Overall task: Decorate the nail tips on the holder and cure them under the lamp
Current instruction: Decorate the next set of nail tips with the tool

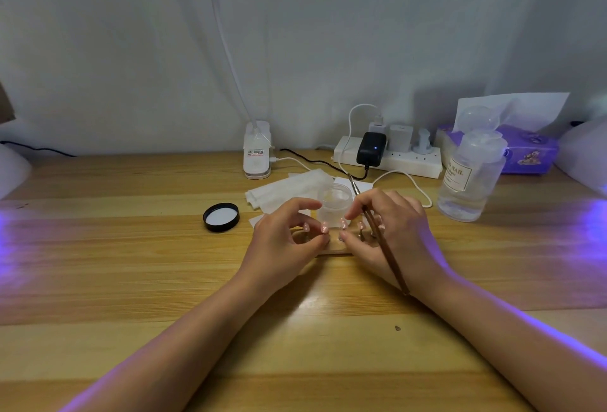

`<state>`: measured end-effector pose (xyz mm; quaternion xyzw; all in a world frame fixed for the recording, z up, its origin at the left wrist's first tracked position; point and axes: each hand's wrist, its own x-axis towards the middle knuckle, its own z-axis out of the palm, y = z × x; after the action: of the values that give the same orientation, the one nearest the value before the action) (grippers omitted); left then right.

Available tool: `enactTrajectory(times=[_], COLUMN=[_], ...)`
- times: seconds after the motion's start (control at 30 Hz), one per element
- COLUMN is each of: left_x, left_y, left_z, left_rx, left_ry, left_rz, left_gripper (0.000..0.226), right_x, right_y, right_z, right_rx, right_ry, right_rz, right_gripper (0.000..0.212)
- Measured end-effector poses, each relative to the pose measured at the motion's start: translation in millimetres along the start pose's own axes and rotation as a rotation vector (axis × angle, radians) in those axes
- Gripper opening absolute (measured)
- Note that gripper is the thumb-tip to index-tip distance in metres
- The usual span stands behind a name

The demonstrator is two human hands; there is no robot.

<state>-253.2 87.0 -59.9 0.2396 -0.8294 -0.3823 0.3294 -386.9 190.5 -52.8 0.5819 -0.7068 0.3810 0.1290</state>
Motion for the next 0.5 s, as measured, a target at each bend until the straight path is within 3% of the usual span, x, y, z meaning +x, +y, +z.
enactTrajectory(times=[0.5], left_x=[0.4], left_y=[-0.3], left_z=[-0.8], left_rx=[0.021], left_ry=[-0.019], left_rz=[-0.012], left_gripper=[0.044], right_x=[2.7], right_y=[1.6], right_z=[10.3], right_rx=[-0.081], right_ry=[0.034], right_rz=[-0.121], right_gripper=[0.031])
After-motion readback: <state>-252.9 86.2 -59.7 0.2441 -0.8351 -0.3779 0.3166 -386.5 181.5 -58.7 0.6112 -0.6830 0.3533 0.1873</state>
